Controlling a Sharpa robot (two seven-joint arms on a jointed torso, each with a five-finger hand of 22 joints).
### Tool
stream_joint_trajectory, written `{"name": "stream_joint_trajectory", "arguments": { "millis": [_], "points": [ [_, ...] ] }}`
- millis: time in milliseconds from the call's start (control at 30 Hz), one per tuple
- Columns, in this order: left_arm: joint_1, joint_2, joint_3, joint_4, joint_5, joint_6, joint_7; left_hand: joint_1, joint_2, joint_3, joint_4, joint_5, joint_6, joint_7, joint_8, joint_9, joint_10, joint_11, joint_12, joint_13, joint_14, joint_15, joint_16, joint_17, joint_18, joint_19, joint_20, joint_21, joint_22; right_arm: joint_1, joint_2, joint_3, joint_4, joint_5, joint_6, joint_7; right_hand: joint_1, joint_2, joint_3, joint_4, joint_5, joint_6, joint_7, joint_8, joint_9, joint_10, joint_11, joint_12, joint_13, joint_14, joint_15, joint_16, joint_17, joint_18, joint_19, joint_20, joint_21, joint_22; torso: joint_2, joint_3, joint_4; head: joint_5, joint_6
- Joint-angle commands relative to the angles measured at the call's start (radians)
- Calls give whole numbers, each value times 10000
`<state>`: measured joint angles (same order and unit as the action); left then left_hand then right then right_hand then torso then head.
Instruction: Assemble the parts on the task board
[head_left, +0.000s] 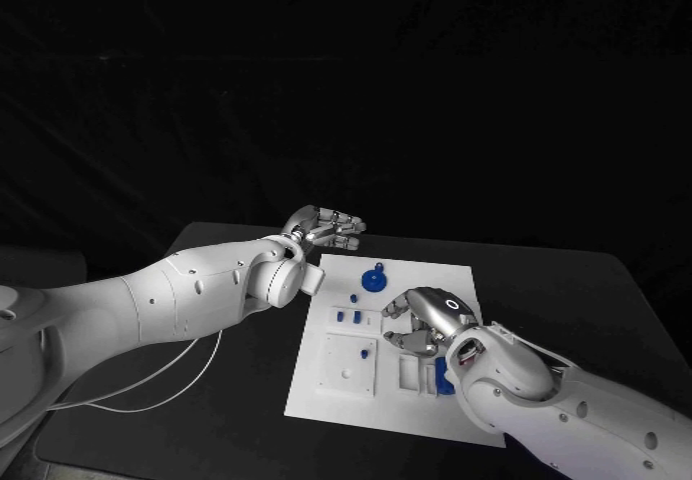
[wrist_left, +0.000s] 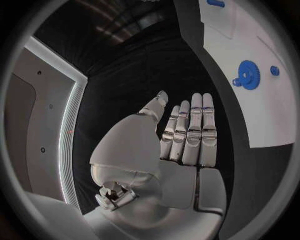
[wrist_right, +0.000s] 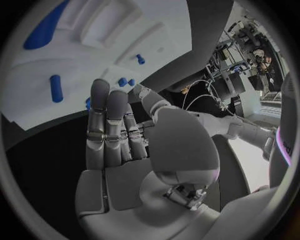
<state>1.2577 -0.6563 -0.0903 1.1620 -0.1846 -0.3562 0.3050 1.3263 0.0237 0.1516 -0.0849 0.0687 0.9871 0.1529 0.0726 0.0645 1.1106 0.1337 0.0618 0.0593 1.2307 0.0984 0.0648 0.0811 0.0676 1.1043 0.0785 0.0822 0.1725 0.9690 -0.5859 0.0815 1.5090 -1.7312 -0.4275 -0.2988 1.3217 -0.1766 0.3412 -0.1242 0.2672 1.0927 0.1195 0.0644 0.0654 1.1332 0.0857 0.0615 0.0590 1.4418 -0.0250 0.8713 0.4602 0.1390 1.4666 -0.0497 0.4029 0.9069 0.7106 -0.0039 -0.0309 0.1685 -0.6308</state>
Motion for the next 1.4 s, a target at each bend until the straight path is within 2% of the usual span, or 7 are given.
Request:
{"name": "stream_joint_trajectory", "arguments": {
  "millis": [33, 267, 600, 867, 1100, 1267, 1400],
  "points": [
    [20, 6, 11, 32, 29, 219, 167, 16, 77, -42, -7, -31, -81, 8, 32, 16, -67, -30, -3, 9, -60, 8, -24, 8, -29, 7, 29, 19, -15, 91, -245, 154, 146, 278, 729, -112, -113, 42, 26, -1, -57, -5, -20, -26, -15, -13, 8, -27, 1, -17, 16, 54, 5, 180, 351, 49, 54, 16, 10, 0, -11, -62, 54],
    [20, -19, 12, 40, 135, 269, 181, 16, 77, -42, -7, -31, -81, 8, 32, 16, -67, -30, -3, 9, -60, 8, -24, 8, -29, 7, 29, 19, -15, 171, -600, 431, -8, 125, 1298, -171, -3, 61, -128, -35, -148, -122, -63, -21, -15, -103, 16, -26, 2, -16, 31, 73, 2, 188, 353, 64, 57, 20, 12, 22, 12, -107, 87],
    [19, -24, 12, 43, 218, 300, 186, -2, 77, -56, -8, -33, -95, 14, 27, 15, -73, -27, -3, 9, -62, 11, -23, 9, -30, 5, 32, 19, -30, 223, -600, 495, -571, -142, 1943, -236, 112, 85, -448, 71, -263, -285, -151, -25, -18, -287, 48, -22, 5, -21, 63, 82, -8, 205, 348, 96, 47, 3, 15, 2, 14, -111, 76],
    [19, -30, 12, 72, 236, 308, 181, -2, 77, -56, -8, -33, -95, 14, 27, 15, -73, -27, -3, 9, -62, 11, -23, 9, -30, 5, 32, 19, -30, 231, -449, 466, -928, -191, 2098, -280, 197, 138, -464, 143, -381, -337, -167, -27, -20, -355, 63, -23, 5, -19, 78, 77, -27, 214, 354, 112, 24, -22, 17, -11, 17, -141, 56],
    [19, -28, 12, 112, 239, 305, 191, -2, 77, -56, -8, -33, -95, 14, 27, 15, -73, -27, -3, 9, -62, 11, -23, 9, -30, 5, 32, 19, -30, 240, -353, 322, -1178, -186, 2153, -289, 61, 114, 223, 120, -558, -254, -140, -27, -19, -219, 43, -28, 0, -27, 59, 98, -20, 208, 346, 97, 49, -6, 16, -15, 23, -143, 31],
    [19, -22, 12, 126, 239, 304, 197, -2, 77, -56, -8, -33, -95, 14, 27, 15, -73, -27, -3, 9, -62, 11, -23, 9, -30, 5, 32, 19, -30, 240, -188, 212, -1337, -183, 2131, -248, -96, 60, 1100, 38, -994, -154, -107, -23, -17, -4, -2, -28, -1, -25, 49, 103, -17, 171, 335, 82, 76, 30, 21, 11, 48, -105, -3],
    [19, -27, 12, 137, 239, 308, 199, -2, 77, -56, -8, -33, -95, 14, 27, 15, -73, -27, -3, 9, -62, 11, -23, 9, -30, 5, 32, 19, -30, 239, -80, 158, -1486, -182, 2082, -207, -129, 66, 1560, -8, -1264, -10, -58, -24, -16, 100, -14, -29, -2, -20, 54, 112, -11, 151, 329, 83, 84, 66, 19, -2, 40, -107, -12]
  ]
}}
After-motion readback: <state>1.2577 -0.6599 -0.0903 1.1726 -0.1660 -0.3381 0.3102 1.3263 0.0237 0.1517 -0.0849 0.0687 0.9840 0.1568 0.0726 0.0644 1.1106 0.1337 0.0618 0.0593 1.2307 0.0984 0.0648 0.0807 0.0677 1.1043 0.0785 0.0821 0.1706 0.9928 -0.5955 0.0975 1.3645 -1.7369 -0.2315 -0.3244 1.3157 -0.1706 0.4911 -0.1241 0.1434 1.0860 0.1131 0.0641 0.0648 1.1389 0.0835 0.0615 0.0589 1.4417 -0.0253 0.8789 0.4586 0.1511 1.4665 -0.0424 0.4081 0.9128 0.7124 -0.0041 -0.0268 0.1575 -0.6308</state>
